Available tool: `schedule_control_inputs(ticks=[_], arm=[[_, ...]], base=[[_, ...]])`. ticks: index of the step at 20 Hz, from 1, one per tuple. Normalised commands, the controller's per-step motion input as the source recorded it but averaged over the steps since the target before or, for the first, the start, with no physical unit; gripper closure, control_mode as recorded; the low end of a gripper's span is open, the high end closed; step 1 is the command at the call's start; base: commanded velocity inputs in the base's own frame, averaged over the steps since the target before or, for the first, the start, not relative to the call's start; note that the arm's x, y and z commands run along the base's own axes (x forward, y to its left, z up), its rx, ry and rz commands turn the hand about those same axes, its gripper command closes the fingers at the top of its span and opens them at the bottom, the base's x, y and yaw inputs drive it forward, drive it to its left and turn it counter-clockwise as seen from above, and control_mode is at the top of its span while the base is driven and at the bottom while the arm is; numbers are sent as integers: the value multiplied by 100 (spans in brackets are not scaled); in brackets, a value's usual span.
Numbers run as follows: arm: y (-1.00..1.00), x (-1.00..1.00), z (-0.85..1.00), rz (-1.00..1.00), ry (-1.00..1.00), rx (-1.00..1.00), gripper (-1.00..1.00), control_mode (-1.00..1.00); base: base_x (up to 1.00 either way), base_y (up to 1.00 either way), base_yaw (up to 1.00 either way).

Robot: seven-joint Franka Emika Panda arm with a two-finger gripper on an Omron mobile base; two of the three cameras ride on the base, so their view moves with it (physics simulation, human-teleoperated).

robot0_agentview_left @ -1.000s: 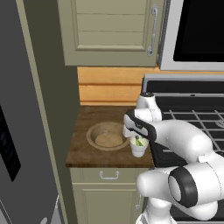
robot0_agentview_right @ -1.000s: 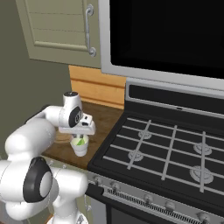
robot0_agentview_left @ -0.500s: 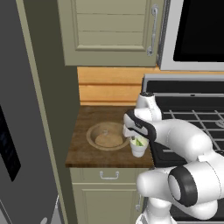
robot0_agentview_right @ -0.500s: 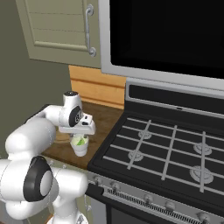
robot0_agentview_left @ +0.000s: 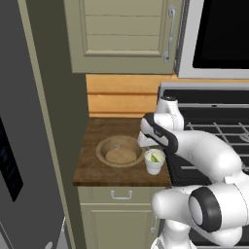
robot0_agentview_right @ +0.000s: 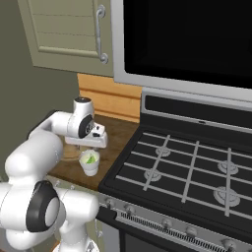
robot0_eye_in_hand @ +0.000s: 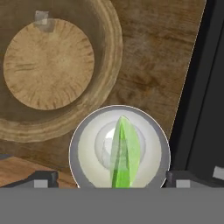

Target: Grab a lemon wedge from the fridge and one ice cube from the ice bowl, and put them in the glass of lemonade.

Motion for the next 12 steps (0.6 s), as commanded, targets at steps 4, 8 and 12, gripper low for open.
schedule_control_inputs(ticks=[4, 8, 12], arm=[[0, -21, 35, 0, 0, 11, -100, -100], [-2, -31, 27, 0, 0, 9, -100, -100], [-12, -36, 19, 0, -2, 7, -100, -100]], base=[[0, 0, 0], [0, 0, 0], [0, 0, 0]])
